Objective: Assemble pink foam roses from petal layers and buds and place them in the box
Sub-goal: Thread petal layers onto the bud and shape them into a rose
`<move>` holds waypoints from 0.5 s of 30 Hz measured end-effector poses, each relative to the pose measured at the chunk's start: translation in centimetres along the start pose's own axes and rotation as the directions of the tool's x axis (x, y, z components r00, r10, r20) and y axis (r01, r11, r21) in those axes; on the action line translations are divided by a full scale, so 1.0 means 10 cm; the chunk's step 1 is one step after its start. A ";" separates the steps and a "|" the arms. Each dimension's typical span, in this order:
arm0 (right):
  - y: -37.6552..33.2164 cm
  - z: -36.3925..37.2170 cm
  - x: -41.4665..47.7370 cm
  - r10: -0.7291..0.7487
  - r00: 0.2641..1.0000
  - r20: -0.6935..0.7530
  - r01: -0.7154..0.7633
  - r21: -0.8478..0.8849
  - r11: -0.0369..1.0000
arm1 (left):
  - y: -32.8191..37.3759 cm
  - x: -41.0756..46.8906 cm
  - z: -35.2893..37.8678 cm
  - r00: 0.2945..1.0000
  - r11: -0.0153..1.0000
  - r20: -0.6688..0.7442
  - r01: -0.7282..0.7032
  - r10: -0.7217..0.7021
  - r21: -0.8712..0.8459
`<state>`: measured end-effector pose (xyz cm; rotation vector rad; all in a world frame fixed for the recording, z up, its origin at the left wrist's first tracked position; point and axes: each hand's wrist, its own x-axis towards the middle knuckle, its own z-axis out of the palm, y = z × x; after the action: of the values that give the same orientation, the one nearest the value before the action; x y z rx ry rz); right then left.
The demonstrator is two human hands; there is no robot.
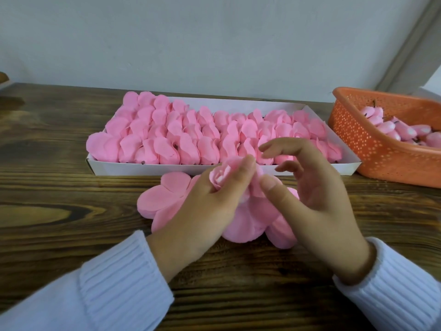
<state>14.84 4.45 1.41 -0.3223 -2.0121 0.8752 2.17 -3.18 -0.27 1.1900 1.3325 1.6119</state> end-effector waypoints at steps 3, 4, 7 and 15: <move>-0.01 0.05 -0.03 0.071 0.997 0.024 -0.071 0.035 0.997 | 0.02 0.02 0.00 0.999 0.997 -0.054 0.000 -0.004 -0.073; -0.01 0.07 -0.04 0.077 0.997 0.021 -0.078 0.032 0.996 | 0.03 0.03 0.00 0.999 0.992 -0.052 0.007 -0.013 -0.127; 0.01 0.12 -0.05 0.112 0.993 0.040 -0.116 0.091 0.989 | 0.06 0.03 0.01 0.998 0.962 -0.010 0.053 -0.058 -0.269; -0.04 0.12 -0.05 0.237 0.953 0.186 -0.299 0.480 0.825 | 0.03 -0.01 0.01 0.994 0.975 0.105 0.018 0.006 -0.223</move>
<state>14.20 3.40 0.98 -0.2611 -1.7784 1.5941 2.36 -3.30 -0.03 1.1156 1.0561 1.6237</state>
